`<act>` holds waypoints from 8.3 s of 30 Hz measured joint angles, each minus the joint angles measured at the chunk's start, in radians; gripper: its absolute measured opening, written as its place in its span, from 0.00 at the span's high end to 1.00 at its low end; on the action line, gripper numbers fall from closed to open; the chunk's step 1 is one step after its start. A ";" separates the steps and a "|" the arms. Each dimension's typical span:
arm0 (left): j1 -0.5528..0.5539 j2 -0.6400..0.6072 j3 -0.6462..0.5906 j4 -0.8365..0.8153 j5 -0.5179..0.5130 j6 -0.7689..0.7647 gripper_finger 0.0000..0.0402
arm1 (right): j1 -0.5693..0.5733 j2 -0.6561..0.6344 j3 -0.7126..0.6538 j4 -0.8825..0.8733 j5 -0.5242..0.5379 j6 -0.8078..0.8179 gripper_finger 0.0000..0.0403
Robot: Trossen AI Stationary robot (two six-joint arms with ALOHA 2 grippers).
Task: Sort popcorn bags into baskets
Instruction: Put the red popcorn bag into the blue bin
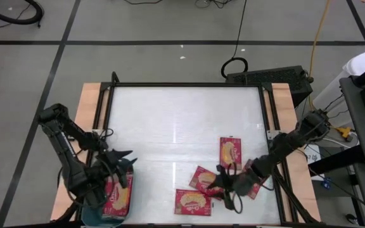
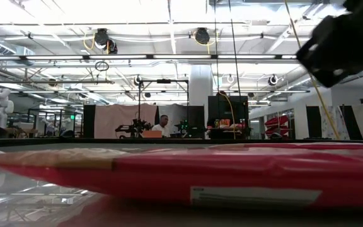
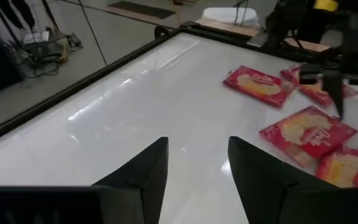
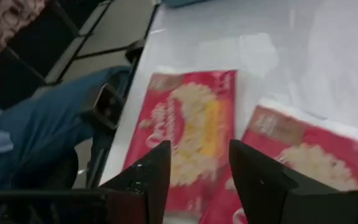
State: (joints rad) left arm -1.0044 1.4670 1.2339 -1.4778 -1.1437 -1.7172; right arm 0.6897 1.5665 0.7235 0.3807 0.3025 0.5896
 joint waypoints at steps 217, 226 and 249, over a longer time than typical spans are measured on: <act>0.310 0.157 0.019 1.663 -0.092 2.001 0.40 | -0.353 -0.364 0.000 -0.140 -0.197 -0.425 0.97; 0.369 0.025 0.019 1.290 0.393 1.414 0.53 | -0.327 -0.200 0.000 0.220 -0.142 -0.483 0.97; 0.491 0.098 0.018 1.131 0.592 1.168 0.61 | -0.329 -0.031 0.000 0.495 -0.138 -0.531 0.97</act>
State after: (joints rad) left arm -0.5137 1.5646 1.2518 -0.3465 -0.5520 -0.5490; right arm 0.3603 1.5360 0.7235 0.8759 0.1642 0.0586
